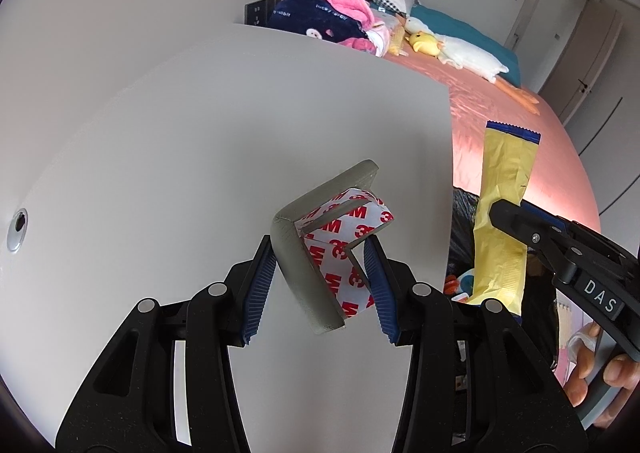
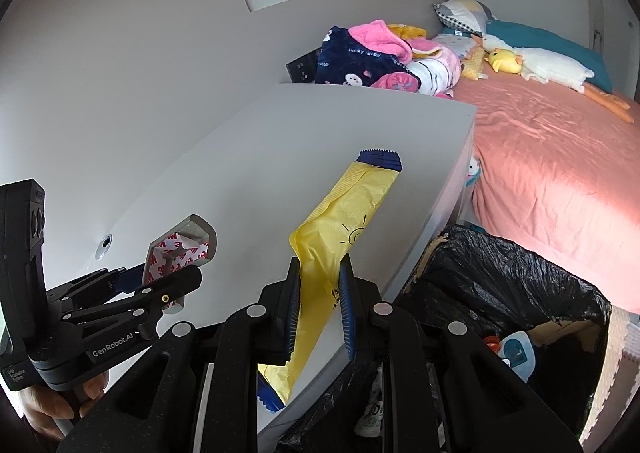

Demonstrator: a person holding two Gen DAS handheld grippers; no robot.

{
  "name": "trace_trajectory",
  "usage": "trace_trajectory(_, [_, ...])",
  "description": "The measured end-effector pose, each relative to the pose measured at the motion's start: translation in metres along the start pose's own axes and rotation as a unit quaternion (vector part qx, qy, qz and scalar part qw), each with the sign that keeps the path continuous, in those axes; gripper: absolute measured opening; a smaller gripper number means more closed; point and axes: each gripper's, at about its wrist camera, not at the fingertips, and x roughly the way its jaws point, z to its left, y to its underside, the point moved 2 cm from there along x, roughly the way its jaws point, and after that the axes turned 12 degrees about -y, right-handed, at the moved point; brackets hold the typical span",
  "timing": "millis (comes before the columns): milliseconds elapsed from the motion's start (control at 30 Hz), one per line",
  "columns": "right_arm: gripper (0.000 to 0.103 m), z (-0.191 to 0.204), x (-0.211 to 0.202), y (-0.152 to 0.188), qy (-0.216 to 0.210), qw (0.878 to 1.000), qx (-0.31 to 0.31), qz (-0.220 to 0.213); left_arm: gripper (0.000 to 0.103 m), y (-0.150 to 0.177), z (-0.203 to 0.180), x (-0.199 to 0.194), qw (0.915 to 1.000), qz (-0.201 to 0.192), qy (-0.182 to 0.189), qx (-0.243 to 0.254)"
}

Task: Collect trash
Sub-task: 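Carry the printed box and yellow wrapper over the black trash bag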

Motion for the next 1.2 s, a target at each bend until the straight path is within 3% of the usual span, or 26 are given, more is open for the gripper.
trace_trajectory(1200, [0.020,-0.093,-0.102,0.044,0.072,0.993,0.070,-0.058,0.046,0.022,-0.138,-0.012,0.9922,0.003,0.057,0.111])
